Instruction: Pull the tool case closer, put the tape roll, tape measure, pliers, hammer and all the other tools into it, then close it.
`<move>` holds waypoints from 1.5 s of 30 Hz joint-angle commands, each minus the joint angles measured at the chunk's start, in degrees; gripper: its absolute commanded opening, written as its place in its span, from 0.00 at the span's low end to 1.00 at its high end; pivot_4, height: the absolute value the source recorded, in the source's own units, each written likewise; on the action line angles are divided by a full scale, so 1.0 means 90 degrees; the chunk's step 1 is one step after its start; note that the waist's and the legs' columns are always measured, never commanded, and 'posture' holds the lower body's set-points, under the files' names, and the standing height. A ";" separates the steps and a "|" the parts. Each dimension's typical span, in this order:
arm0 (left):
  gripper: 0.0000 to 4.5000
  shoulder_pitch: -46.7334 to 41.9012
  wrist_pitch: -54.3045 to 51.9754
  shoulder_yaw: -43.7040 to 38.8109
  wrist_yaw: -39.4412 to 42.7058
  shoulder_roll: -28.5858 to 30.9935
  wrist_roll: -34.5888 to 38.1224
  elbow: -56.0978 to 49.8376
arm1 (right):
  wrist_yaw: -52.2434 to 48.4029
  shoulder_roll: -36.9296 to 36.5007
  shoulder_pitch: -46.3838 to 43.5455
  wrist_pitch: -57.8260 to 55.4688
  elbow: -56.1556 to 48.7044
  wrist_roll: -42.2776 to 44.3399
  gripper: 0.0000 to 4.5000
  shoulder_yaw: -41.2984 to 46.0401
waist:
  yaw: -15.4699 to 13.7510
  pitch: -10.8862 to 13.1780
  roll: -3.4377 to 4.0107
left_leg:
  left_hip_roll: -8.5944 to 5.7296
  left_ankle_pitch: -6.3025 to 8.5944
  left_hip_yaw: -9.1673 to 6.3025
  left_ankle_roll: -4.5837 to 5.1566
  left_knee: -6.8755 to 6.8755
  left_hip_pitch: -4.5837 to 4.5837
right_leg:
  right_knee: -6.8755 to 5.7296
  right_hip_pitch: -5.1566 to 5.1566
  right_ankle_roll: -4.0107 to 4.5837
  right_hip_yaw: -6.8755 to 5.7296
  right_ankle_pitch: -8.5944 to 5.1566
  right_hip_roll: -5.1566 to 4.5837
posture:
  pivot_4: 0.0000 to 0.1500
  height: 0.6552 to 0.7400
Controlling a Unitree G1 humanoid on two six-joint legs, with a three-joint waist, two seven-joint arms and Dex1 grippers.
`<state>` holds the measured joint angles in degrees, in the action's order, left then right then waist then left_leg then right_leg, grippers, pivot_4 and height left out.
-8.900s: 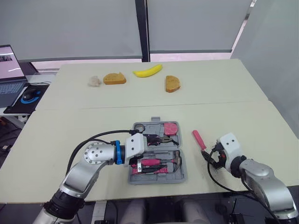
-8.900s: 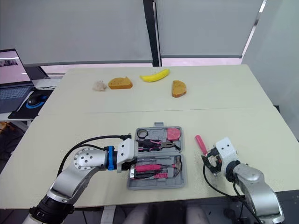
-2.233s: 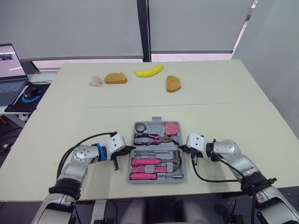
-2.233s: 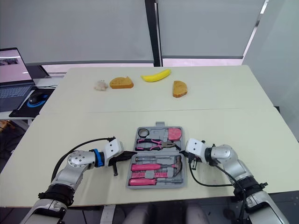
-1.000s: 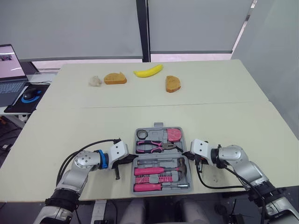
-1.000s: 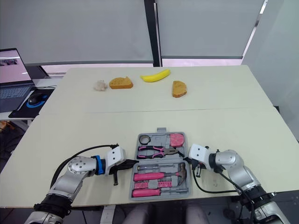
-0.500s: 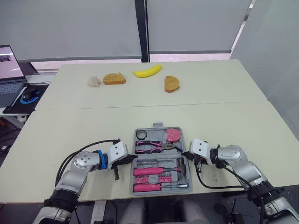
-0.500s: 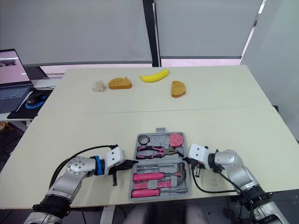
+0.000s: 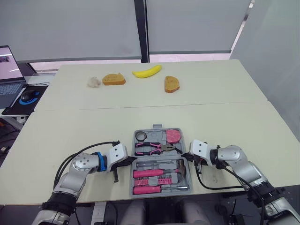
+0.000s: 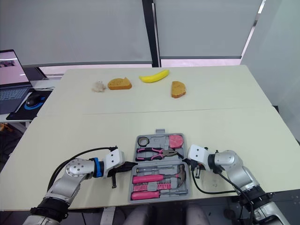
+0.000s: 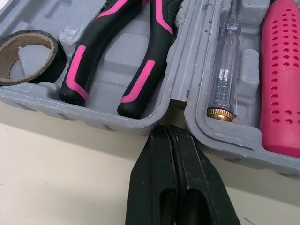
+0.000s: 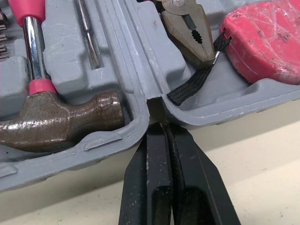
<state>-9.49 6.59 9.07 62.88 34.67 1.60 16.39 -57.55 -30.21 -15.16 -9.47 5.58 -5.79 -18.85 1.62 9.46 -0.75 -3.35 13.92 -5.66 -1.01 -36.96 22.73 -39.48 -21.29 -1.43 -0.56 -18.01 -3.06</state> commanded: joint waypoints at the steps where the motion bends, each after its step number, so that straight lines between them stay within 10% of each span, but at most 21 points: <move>1: 0.00 0.0026 0.0114 0.0144 -0.0016 -0.0060 0.0013 -0.0182 | -0.0067 0.0199 -0.0090 -0.0269 -0.0221 0.0083 0.00 -0.0237 | 0.0003 -0.0001 -0.0001 | 0.0000 0.0000 0.0000 0.0000 0.0000 -0.0001 | 0.0000 0.0000 0.0000 0.0000 0.0000 0.0000 | 1.00 1.00; 13: 0.00 0.0027 0.0463 -0.0303 -0.0224 0.0407 0.0088 0.0311 | 0.0237 -0.0581 0.0437 -0.0926 -0.1001 0.0270 0.00 0.0592 | -0.0010 -0.0001 -0.0001 | -0.0002 0.0000 0.0000 0.0000 -0.0001 -0.0003 | 0.0000 0.0005 0.0000 0.0001 0.0000 -0.0003 | 1.00 1.00; 22: 0.00 0.1261 -0.0868 -0.0835 0.0600 0.1259 0.1784 -0.2768 | 0.0780 -0.1021 0.1813 -0.1368 -0.2548 0.0785 0.00 0.1826 | -0.0016 0.0000 0.0001 | 0.0000 0.0001 -0.0002 0.0001 0.0002 0.0012 | 0.0020 0.0004 0.0000 0.0002 0.0000 -0.0010 | 1.00 1.00; 45: 0.00 0.0140 -0.0044 0.1733 0.0416 0.0011 -0.0144 -0.1623 | 0.1259 -0.0923 0.1436 -0.2284 -0.2774 0.0967 0.00 0.1480 | -0.0051 -0.0003 0.0004 | -0.0001 0.0001 -0.0001 0.0002 0.0000 0.0005 | 0.0019 0.0014 -0.0001 -0.0005 0.0000 -0.0002 | 1.00 1.00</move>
<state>-8.06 5.70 24.11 66.67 34.36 1.59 0.75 -46.12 -38.08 -1.38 -30.63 -19.14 2.06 -5.81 1.16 9.44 -0.71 -3.36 13.93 -5.67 -0.99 -36.96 22.78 -39.30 -21.16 -1.43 -0.61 -18.01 -3.08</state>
